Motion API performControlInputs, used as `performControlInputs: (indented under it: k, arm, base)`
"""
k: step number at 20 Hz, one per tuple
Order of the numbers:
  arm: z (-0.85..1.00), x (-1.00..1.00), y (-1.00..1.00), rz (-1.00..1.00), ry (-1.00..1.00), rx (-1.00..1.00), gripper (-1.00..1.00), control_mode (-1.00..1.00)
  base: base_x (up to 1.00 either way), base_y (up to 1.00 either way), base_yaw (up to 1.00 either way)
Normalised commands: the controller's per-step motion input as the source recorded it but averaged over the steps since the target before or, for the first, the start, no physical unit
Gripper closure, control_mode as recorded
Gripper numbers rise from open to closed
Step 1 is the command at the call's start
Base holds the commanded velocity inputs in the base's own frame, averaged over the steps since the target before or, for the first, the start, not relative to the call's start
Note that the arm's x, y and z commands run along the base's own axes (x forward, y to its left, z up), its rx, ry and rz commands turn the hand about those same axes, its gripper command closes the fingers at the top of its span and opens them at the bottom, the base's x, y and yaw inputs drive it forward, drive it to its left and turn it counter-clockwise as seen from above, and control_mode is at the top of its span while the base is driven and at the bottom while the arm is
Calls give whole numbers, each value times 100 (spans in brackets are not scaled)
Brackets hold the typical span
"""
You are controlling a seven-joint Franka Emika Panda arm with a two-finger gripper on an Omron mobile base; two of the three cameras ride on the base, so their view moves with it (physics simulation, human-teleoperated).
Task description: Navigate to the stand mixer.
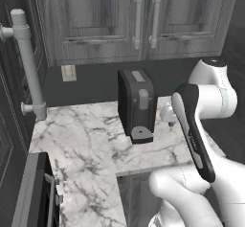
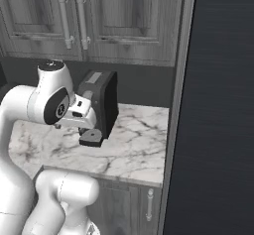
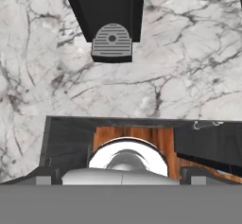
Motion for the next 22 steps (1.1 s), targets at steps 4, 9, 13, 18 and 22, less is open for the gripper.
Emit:
performControlInputs:
  k: [4,9,13,18,22]
  arm:
    - [0,0,0,0,0,0,-100,100]
    - [0,0,0,0,0,0,-100,100]
    - [0,0,0,0,0,0,-100,100]
    - [0,0,0,0,0,0,-100,100]
    - [0,0,0,0,0,0,-100,100]
  base:
    - [-26,-26,0]
    - [-86,-80,0]
    - [-69,-51,3]
    - [-42,-6,60]
    - [-1,0,100]
